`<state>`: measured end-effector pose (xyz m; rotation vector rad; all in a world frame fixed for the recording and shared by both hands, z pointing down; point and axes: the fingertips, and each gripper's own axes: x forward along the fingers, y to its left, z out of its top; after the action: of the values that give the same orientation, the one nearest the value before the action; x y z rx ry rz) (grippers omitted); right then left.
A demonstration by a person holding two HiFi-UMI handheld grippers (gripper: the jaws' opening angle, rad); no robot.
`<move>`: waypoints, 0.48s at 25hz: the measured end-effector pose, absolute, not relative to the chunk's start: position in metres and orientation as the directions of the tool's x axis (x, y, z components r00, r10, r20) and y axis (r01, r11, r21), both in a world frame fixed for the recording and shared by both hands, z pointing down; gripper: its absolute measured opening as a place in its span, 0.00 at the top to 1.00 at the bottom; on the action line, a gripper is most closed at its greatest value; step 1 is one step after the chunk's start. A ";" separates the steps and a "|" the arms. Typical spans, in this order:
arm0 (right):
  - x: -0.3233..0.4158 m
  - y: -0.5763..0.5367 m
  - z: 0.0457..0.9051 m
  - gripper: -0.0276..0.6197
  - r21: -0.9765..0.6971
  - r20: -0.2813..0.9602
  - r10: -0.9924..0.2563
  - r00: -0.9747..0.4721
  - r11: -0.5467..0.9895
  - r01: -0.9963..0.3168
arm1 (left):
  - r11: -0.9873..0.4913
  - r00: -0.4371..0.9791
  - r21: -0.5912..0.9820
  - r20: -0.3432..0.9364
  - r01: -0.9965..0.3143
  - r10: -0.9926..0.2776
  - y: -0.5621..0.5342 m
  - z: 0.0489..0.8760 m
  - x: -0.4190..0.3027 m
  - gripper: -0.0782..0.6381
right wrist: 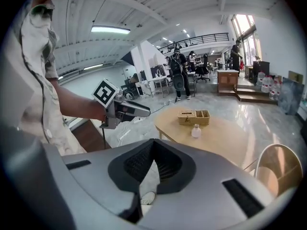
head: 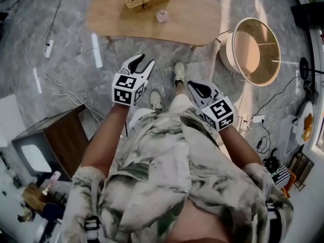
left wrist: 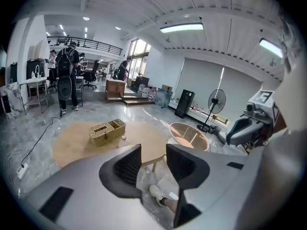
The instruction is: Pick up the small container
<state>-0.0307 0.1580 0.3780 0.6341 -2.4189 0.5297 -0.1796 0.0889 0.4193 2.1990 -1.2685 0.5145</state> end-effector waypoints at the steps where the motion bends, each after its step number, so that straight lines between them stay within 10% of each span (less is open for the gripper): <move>1: -0.030 0.150 0.383 0.93 -0.228 0.621 -0.309 -0.720 0.808 -0.544 | -0.404 0.479 0.264 0.577 -0.876 -0.662 0.077 0.427 -0.178 0.64; 12: -0.003 0.051 0.432 0.93 -0.275 0.666 -0.234 -0.708 0.805 -0.525 | -0.312 0.409 0.266 0.636 -0.912 -0.654 -0.056 0.516 -0.154 0.63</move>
<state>-0.0026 0.0510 0.4322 0.5580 -2.3562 0.6023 -0.1540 -0.0560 0.5161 2.0697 -1.3259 0.5596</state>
